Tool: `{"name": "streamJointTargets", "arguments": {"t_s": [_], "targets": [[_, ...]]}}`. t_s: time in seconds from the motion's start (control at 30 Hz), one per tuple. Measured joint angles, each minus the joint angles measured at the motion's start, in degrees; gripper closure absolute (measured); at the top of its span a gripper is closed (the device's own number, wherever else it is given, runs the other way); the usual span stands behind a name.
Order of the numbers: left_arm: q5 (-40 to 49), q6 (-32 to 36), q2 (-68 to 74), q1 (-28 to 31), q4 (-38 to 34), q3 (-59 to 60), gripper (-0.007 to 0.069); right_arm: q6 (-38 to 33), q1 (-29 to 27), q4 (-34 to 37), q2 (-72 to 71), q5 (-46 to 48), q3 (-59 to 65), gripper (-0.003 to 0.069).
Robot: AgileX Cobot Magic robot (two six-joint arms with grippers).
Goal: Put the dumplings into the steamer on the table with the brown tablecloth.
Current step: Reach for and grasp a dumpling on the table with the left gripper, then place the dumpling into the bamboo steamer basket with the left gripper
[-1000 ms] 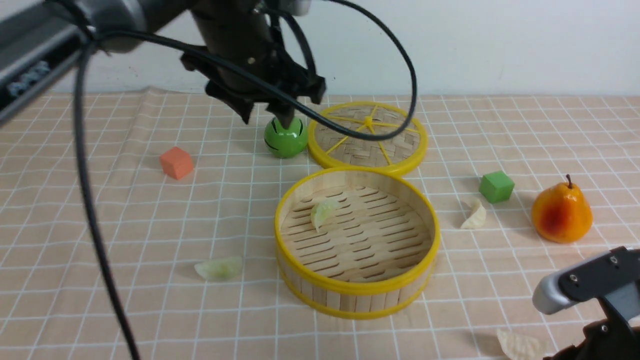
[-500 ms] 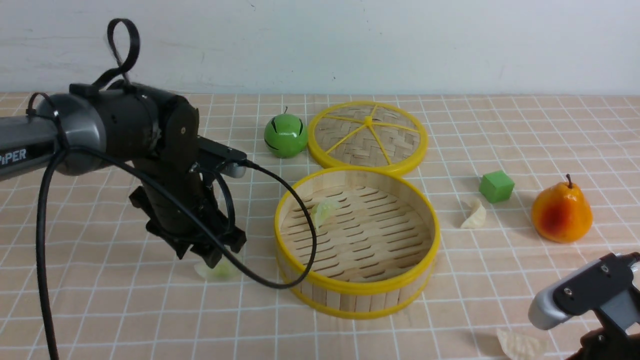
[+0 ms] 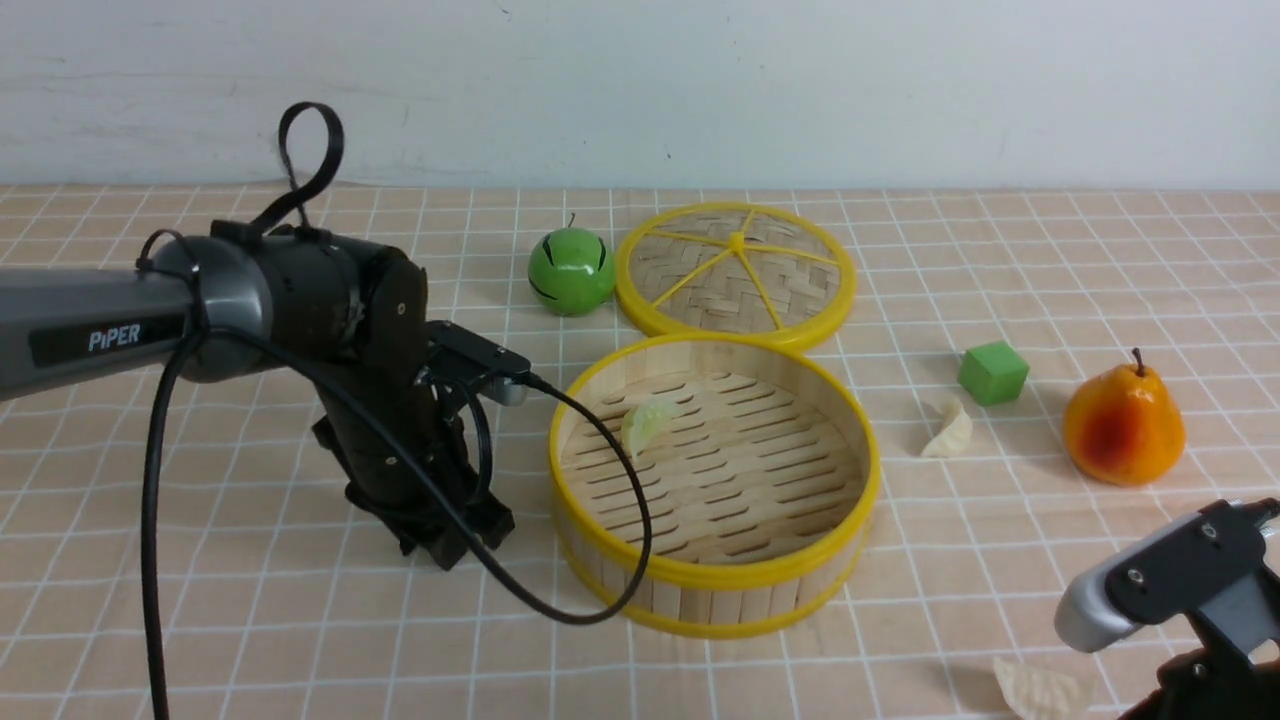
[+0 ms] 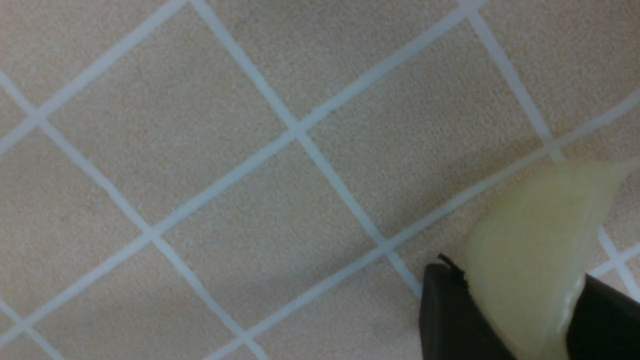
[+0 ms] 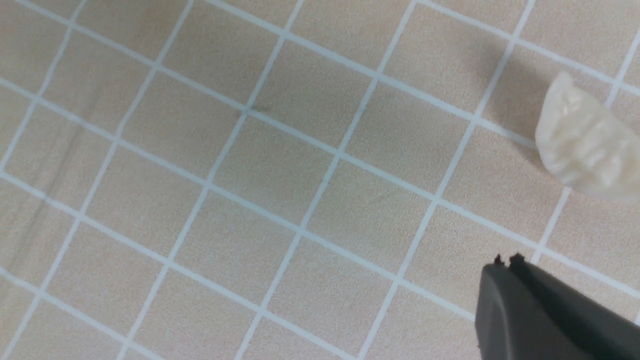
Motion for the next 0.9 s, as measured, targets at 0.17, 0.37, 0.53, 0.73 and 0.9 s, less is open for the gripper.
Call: {"name": "streamJointTargets", "arguments": {"t_s": [0.17,0.37,0.53,0.73,0.9], "targets": [[1.4,-2.7,-1.2,0.0,-0.5,0.0,0.0432,-0.1,0.0,0.0,0.0,-0.2,0.0,0.0674],[5.0,-5.2,-5.5,0.0,-0.6,-0.9,0.0433,-0.1,0.0,0.2,0.0,-0.4,0.0,0.0673],[5.8,-10.6,-11.9,-0.6,-3.4,-1.2,0.0433,-0.1,0.0,0.2,0.0,-0.4,0.0,0.0671],[1.9,-15.9,-14.6,-8.4,-6.8,-1.3,0.0433,-0.1,0.0,0.2,0.0,-0.8,0.0,0.0669],[-6.9,-21.5,-10.2,-14.1,-2.0,-1.3,0.0433,-0.1,0.0,0.2,0.0,-1.1,0.0,0.0669]]}}
